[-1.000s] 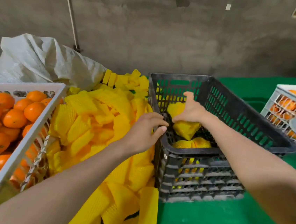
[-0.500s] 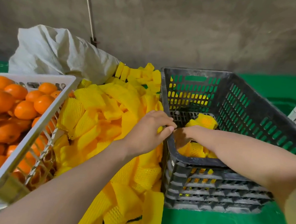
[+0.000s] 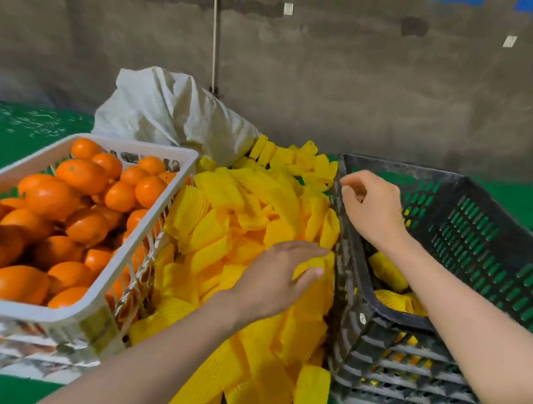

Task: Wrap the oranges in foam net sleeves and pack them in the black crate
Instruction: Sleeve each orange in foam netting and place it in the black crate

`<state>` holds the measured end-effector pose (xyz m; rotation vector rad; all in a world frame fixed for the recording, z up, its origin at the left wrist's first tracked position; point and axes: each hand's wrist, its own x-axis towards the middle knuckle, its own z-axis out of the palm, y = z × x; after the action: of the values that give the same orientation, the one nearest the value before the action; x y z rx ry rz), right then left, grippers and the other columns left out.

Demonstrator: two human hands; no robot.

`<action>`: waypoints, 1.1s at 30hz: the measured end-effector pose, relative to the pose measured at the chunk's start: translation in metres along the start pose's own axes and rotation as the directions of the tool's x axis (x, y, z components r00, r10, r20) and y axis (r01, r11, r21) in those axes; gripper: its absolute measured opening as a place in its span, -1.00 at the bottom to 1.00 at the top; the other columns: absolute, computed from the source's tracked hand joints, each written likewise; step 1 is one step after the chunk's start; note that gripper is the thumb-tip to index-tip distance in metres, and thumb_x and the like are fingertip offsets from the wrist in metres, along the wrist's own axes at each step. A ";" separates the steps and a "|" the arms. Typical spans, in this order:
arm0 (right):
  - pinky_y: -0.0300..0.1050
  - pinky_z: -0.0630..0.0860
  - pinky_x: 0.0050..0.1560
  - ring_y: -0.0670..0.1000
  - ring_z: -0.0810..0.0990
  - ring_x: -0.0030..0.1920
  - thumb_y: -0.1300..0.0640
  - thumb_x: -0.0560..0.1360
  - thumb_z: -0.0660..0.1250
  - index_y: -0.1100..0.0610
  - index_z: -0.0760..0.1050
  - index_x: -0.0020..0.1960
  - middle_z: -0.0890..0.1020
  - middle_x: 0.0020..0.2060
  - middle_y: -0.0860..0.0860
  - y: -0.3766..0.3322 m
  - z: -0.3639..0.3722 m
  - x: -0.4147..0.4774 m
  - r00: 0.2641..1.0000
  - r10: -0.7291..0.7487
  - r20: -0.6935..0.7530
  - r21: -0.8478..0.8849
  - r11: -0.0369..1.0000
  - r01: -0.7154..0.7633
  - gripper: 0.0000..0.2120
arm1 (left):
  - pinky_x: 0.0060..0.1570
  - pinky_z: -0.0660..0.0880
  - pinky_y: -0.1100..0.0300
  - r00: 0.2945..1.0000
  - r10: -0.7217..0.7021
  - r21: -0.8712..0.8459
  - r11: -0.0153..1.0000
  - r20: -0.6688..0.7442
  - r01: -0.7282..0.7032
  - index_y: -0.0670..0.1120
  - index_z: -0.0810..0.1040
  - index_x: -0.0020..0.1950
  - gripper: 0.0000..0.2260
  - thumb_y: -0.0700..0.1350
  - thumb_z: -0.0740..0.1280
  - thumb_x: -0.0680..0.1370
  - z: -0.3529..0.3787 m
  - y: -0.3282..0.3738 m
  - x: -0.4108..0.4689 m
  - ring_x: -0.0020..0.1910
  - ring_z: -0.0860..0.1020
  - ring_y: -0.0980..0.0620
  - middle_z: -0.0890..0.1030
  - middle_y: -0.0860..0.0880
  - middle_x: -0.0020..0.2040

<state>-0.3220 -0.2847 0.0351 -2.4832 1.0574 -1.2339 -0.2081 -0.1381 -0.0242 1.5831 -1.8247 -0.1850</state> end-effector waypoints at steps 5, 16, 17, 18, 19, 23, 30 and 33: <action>-0.14 0.33 0.16 0.11 0.53 0.17 0.17 0.51 0.31 0.21 0.56 0.15 0.61 0.13 0.13 -0.066 0.060 -0.015 0.897 -0.056 0.439 -0.007 0.998 0.065 -0.76 | -0.19 0.34 0.49 0.937 -0.261 -0.067 0.965 -0.231 0.252 -0.14 0.66 0.00 -0.89 -0.15 0.36 0.54 -0.058 -0.040 -0.024 -0.10 0.55 0.09 0.65 0.01 -0.08; -0.03 0.42 0.01 0.19 0.52 0.18 -0.12 0.46 0.36 0.32 0.49 0.15 0.56 0.16 0.23 -0.095 0.205 -0.044 0.690 0.379 0.616 -0.296 0.924 -0.243 -0.47 | -0.04 0.44 0.34 0.811 -0.439 0.016 0.876 -0.388 0.482 -0.15 0.60 0.15 -0.82 -0.15 0.27 0.60 -0.162 -0.110 -0.109 0.06 0.55 0.03 0.62 -0.05 0.11; -0.03 0.43 -0.04 0.19 0.54 0.15 -0.08 0.45 0.38 0.32 0.51 0.13 0.57 0.14 0.23 -0.094 0.206 -0.043 0.689 0.395 0.608 -0.299 0.917 -0.263 -0.51 | 0.04 0.47 0.23 0.800 -0.455 0.019 0.865 -0.391 0.501 -0.16 0.59 0.17 -0.81 -0.16 0.27 0.60 -0.167 -0.115 -0.112 0.11 0.55 -0.02 0.61 -0.08 0.15; -0.06 0.44 -0.07 0.18 0.56 0.13 -0.01 0.44 0.41 0.31 0.53 0.11 0.58 0.12 0.23 -0.091 0.205 -0.042 0.687 0.416 0.595 -0.290 0.909 -0.300 -0.57 | 0.08 0.46 0.19 0.793 -0.465 0.018 0.859 -0.393 0.512 -0.17 0.58 0.18 -0.80 -0.18 0.27 0.60 -0.169 -0.120 -0.113 0.15 0.55 -0.05 0.61 -0.11 0.17; -0.11 0.44 -0.10 0.17 0.57 0.11 0.07 0.43 0.42 0.29 0.53 0.11 0.59 0.12 0.23 -0.091 0.204 -0.041 0.692 0.431 0.580 -0.267 0.902 -0.338 -0.64 | 0.08 0.45 0.19 0.787 -0.467 0.024 0.854 -0.404 0.519 -0.19 0.57 0.20 -0.80 -0.21 0.28 0.59 -0.174 -0.125 -0.113 0.18 0.54 -0.07 0.60 -0.13 0.18; -0.18 0.41 0.02 0.11 0.55 0.16 0.26 0.43 0.37 0.15 0.53 0.17 0.57 0.18 0.13 -0.092 0.191 -0.031 0.728 0.419 0.543 -0.269 0.908 -0.323 -0.69 | 0.08 0.40 0.02 0.752 -0.506 0.221 0.747 -0.423 0.627 -0.21 0.45 0.29 -0.65 -0.23 0.34 0.52 -0.199 -0.158 -0.096 0.26 0.43 -0.22 0.49 -0.22 0.27; -0.13 0.34 -0.13 0.09 0.52 0.01 0.44 0.37 0.31 0.28 0.48 0.15 0.48 -0.09 0.10 -0.093 0.151 -0.030 0.785 0.269 0.558 -0.116 0.962 -0.247 -0.65 | 0.32 0.19 -0.35 0.562 -0.794 0.553 0.368 -0.231 0.748 -0.17 0.09 0.49 -0.39 -0.22 0.30 0.52 -0.215 -0.213 -0.070 0.43 0.09 -0.41 0.08 -0.29 0.49; -0.08 0.41 -0.04 0.08 0.50 0.02 0.47 0.37 0.29 0.28 0.43 0.16 0.47 -0.05 0.09 -0.098 0.137 -0.034 0.806 0.236 0.543 -0.012 0.962 -0.274 -0.62 | 0.23 0.33 -0.28 0.623 -0.723 0.606 0.362 -0.297 0.709 -0.18 0.15 0.45 -0.47 -0.26 0.27 0.52 -0.217 -0.231 -0.074 0.37 0.20 -0.41 0.22 -0.36 0.39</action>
<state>-0.1815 -0.2108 -0.0310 -2.3160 1.1087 -0.4304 0.1061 -0.0545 -0.0161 2.8873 -1.0656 0.1149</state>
